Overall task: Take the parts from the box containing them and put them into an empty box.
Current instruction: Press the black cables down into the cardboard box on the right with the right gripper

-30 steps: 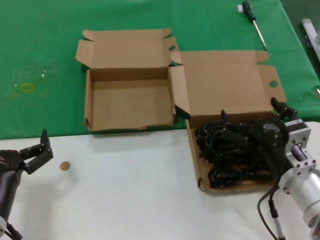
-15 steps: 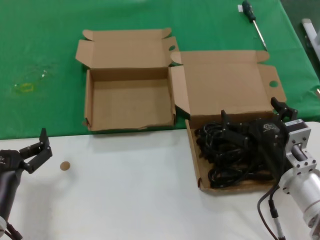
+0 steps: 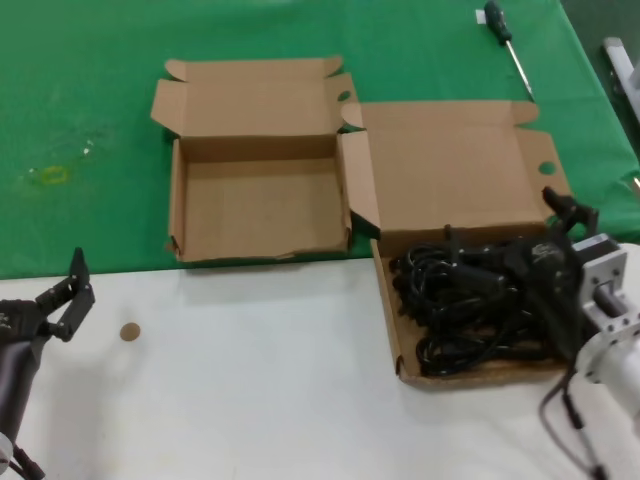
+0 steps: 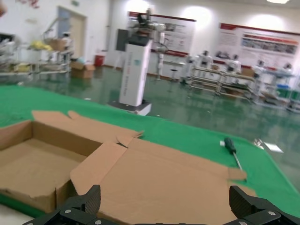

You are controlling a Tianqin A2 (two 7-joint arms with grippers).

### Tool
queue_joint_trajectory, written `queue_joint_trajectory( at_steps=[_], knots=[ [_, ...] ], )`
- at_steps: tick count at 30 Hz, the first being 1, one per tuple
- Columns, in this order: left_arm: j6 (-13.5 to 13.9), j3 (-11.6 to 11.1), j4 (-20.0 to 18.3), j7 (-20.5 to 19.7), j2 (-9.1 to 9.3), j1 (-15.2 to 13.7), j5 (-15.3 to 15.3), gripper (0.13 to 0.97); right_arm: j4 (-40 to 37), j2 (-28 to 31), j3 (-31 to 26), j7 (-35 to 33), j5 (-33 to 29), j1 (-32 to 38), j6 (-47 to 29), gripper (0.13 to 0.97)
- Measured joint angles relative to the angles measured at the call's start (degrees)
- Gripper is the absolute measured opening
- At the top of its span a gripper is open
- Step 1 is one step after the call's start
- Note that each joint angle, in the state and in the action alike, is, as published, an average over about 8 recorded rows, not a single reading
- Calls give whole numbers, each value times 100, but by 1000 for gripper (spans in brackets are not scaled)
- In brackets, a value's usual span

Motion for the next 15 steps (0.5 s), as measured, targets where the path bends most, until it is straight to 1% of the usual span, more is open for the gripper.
queue_joint_trajectory(
  at_steps=[3,7,11,15],
  knots=[
    [0,0,0,0,0,0,0,696,26,425,-30,66,-11,63,-200,966],
    [0,0,0,0,0,0,0,599,57,1053,37,84,-13,200,-690,966],
    [0,0,0,0,0,0,0,599,134,1702,114,101,8,363,-1329,966],
    [0,0,0,0,0,0,0,491,207,2321,89,150,28,550,-2013,966]
  ],
)
